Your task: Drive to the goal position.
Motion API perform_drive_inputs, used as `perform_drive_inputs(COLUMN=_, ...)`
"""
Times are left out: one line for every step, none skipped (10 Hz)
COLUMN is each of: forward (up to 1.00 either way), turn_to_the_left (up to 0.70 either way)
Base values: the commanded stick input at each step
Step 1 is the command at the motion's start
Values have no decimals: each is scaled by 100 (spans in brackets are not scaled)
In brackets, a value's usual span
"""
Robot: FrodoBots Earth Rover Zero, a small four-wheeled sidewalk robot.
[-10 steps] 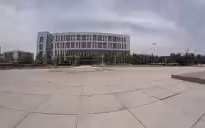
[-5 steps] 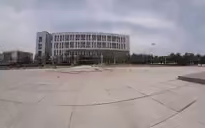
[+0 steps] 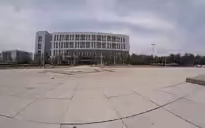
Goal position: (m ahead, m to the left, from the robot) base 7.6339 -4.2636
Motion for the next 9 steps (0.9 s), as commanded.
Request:
perform_drive_inputs(forward=100, turn_to_the_left=-2)
perform_drive_inputs(forward=100, turn_to_the_left=-6)
perform_drive_inputs(forward=100, turn_to_the_left=-10)
perform_drive_inputs(forward=100, turn_to_the_left=-40)
perform_drive_inputs(forward=100, turn_to_the_left=-40)
perform_drive_inputs(forward=100, turn_to_the_left=-40)
perform_drive_inputs(forward=100, turn_to_the_left=-40)
perform_drive_inputs(forward=100, turn_to_the_left=-40)
perform_drive_inputs(forward=100, turn_to_the_left=-36)
